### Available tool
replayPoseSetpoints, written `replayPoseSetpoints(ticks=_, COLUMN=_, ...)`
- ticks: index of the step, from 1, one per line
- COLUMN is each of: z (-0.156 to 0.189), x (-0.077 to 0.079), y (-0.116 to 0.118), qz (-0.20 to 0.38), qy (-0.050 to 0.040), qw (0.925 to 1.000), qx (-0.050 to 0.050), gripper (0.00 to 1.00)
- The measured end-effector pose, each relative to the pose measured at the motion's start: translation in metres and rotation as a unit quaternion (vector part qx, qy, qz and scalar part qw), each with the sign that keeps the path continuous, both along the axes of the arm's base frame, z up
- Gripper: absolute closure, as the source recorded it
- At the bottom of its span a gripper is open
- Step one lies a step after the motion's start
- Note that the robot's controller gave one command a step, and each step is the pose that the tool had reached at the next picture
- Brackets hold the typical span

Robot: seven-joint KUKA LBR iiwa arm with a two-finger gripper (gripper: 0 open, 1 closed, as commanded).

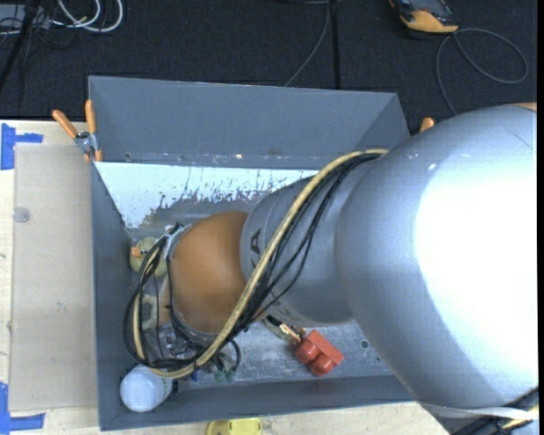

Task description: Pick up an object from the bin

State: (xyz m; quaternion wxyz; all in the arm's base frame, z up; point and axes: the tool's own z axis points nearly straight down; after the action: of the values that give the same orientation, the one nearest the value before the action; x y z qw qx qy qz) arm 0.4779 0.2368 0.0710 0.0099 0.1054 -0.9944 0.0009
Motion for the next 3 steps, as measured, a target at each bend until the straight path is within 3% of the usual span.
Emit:
replayPoseSetpoints(ticks=1, z=0.000, x=0.000, y=0.000, qz=-0.001, qy=0.0001, qw=1.0000, qx=0.000, gripper=1.00)
replayPoseSetpoints(ticks=3, z=0.045, x=0.003, y=-0.010, qz=0.002, qy=0.0006, qw=1.0000, qx=0.000, gripper=1.00)
